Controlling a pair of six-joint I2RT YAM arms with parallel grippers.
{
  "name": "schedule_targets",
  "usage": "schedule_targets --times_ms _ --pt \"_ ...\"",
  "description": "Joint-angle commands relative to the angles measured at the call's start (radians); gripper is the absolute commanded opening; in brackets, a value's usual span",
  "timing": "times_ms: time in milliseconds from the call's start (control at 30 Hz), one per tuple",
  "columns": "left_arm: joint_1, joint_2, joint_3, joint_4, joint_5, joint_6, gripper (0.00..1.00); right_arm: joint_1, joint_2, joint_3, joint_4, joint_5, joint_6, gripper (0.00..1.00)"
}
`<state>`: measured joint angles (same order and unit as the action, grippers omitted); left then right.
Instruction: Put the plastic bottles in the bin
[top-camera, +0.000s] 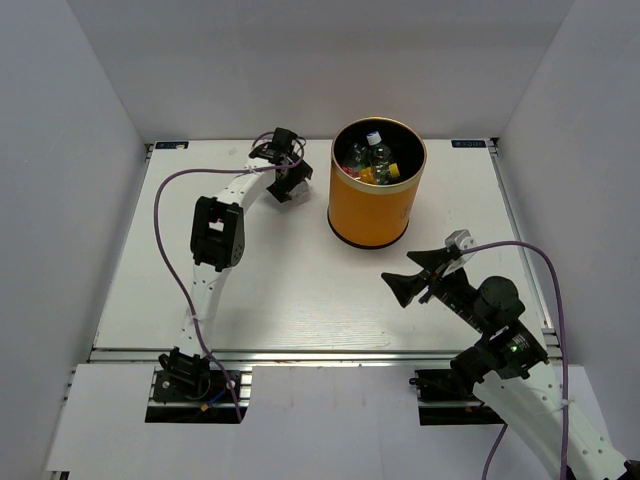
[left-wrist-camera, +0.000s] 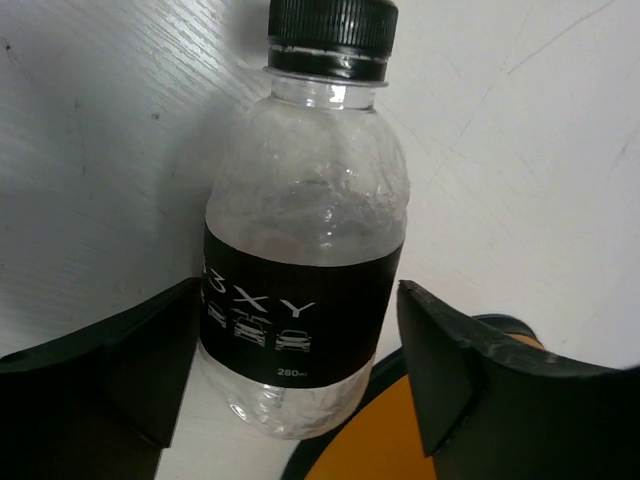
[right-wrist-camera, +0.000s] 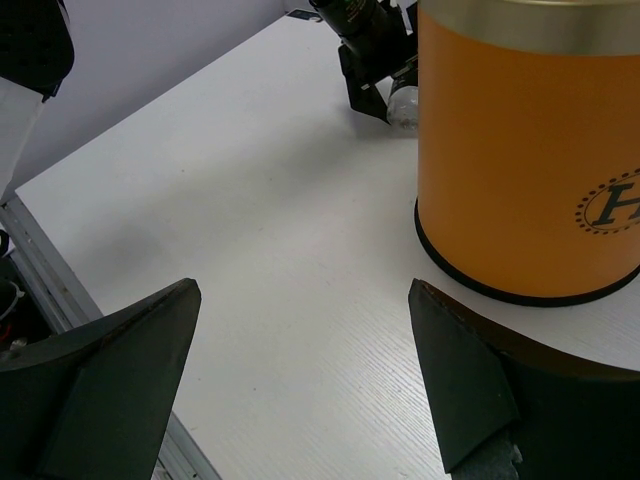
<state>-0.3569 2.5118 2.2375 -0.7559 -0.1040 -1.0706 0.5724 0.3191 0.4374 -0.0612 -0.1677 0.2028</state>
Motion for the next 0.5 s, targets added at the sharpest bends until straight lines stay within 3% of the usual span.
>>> schedule_targets --times_ms 0,167,200,333,467 --pt "0.003 0.013 0.030 -0.034 -0.011 0.057 0.85 0.003 -0.015 -0.009 0.046 -0.010 0.004 0.90" --pt "0.003 0.022 0.021 -0.055 -0.011 0.121 0.54 0.003 -0.026 -0.009 0.047 -0.006 0.004 0.90" --pt "0.003 0.022 0.020 -0.056 -0.011 0.135 0.54 0.003 -0.029 -0.011 0.046 -0.006 0.006 0.90" --pt "0.003 0.022 0.002 -0.077 -0.011 0.201 0.27 0.000 -0.037 -0.012 0.047 -0.004 0.009 0.90" --pt "0.003 -0.086 -0.164 -0.021 -0.048 0.279 0.09 0.003 -0.040 -0.015 0.049 -0.007 0.007 0.90"
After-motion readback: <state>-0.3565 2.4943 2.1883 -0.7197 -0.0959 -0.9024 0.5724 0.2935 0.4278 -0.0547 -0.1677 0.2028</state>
